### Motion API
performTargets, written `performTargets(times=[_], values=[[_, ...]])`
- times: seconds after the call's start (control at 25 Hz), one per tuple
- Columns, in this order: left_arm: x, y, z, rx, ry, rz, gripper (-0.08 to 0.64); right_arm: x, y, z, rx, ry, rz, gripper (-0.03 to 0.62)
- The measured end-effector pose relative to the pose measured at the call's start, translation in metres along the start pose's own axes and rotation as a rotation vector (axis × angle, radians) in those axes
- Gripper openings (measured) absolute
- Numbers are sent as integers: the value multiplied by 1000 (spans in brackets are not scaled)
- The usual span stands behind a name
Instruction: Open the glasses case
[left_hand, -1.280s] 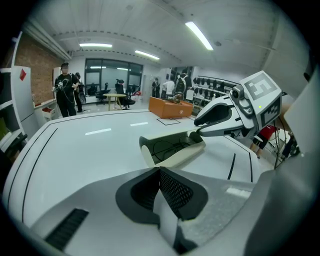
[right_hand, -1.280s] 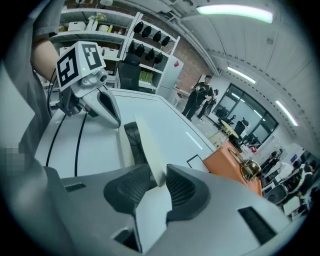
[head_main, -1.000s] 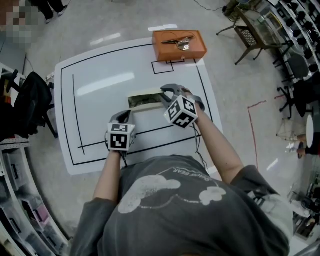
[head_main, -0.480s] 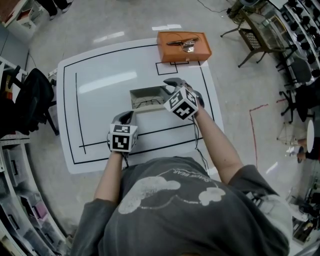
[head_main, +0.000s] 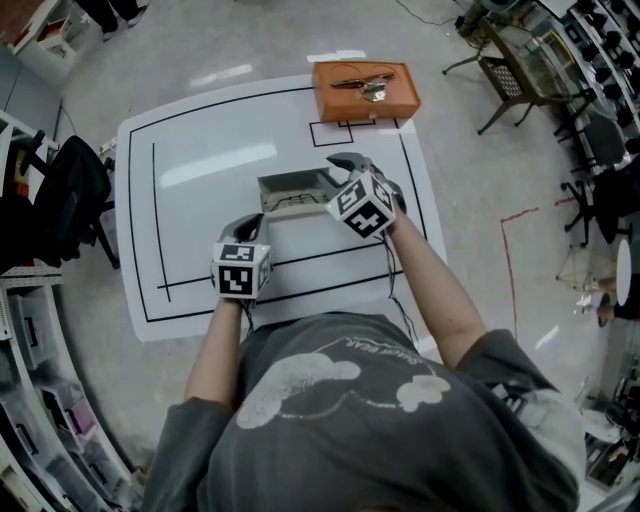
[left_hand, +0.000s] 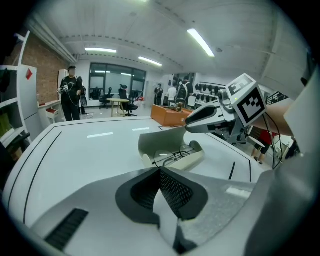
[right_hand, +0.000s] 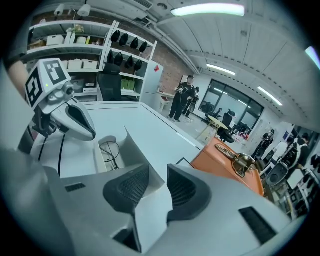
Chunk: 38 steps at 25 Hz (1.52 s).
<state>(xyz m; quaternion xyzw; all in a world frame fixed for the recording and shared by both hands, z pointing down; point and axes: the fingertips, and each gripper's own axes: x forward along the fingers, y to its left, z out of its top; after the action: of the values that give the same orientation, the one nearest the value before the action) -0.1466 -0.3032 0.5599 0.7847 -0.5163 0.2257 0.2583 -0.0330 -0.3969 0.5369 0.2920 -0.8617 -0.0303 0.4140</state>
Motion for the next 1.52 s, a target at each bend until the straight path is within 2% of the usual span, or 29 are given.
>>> performTargets(times=[0.16, 0.32, 0.4, 0.6, 0.8, 1.16, 1.52], values=[[-12, -3, 7, -20, -28, 17, 2, -18, 3, 4, -19, -28, -19, 114], [-30, -13, 15, 7, -60, 36, 2, -41, 6, 5, -12, -65, -43, 109], [-38, -17, 12, 16, -61, 48, 2, -54, 8, 5, -1, -91, -58, 93], [-60, -40, 11, 30, -98, 52, 2, -91, 15, 1, 44, -152, -103, 4], [-79, -63, 1, 35, -110, 53, 2, -125, 32, -5, 41, -190, -118, 2], [-127, -108, -16, -10, -165, 63, 2, -178, 68, -46, 135, -203, -103, 0], [-176, -139, -66, -91, -188, 98, 2, -208, 122, -79, 216, -229, -35, 0]])
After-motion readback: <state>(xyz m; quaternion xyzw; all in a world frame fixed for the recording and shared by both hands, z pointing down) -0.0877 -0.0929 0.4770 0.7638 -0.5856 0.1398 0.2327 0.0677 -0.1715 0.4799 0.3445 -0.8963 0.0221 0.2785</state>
